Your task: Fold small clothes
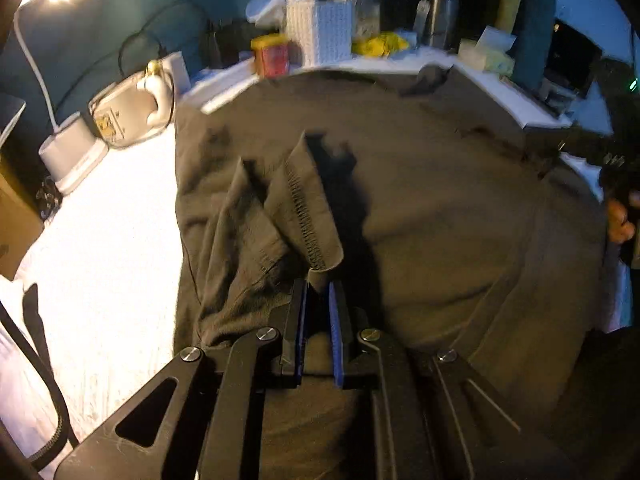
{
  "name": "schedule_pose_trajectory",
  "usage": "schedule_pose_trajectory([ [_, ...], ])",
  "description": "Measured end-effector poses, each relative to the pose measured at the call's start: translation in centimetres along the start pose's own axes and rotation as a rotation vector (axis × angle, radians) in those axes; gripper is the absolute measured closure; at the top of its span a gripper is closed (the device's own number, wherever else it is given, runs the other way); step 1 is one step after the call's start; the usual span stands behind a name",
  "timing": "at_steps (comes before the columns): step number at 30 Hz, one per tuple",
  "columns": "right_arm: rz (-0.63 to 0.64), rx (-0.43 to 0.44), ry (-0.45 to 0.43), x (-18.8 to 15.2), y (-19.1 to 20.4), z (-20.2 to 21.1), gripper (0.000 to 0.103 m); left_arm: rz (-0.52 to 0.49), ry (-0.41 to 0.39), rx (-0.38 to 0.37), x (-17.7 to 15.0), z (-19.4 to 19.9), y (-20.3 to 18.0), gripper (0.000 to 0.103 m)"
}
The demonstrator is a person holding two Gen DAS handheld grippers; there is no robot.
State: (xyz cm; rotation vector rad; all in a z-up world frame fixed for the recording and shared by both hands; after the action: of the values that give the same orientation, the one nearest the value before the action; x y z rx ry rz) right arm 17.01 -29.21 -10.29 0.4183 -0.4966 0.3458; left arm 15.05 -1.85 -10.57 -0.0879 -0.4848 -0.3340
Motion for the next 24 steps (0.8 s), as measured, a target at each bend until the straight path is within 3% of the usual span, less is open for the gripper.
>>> schedule_pose_trajectory([
  [2,-0.004,-0.002,0.002,-0.1,-0.1,0.0,0.051,0.016,-0.047,-0.021,0.8,1.5,0.5,0.082],
  [4,-0.008,-0.001,0.003,-0.2,-0.2,0.0,0.051,0.054,-0.096,-0.033,1.6,2.4,1.6,0.037],
  [6,-0.01,0.0,0.004,-0.2,-0.2,0.0,0.051,0.088,-0.132,-0.018,2.5,2.6,2.8,0.025],
  [11,-0.008,0.002,0.002,-0.2,-0.2,0.0,0.051,0.166,-0.107,-0.103,4.5,0.0,5.1,0.025],
  [15,-0.013,0.003,0.002,-0.1,-0.4,-0.1,0.051,0.17,-0.055,-0.179,5.6,-2.9,4.4,0.025],
  [18,-0.021,-0.001,0.004,-0.1,-0.6,-0.1,0.051,0.136,-0.026,-0.244,5.6,-3.7,2.6,0.025],
  [24,-0.044,-0.016,0.008,-0.3,-1.5,-0.1,0.051,-0.064,0.009,-0.355,4.5,-2.7,-4.1,0.025],
])
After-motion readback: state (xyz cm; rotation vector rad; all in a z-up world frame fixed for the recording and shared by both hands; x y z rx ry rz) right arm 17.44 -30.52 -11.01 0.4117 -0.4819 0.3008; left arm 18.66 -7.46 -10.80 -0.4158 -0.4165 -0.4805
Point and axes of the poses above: each gripper's, at about its wrist camera, not at the fingertips, and z roughly against the way its jaws point, y to its left, x to its top, the point moved 5 cm from there along -z, roughly the way its jaws point, and after that the axes turned 7 degrees about y, right-handed, at the moved point
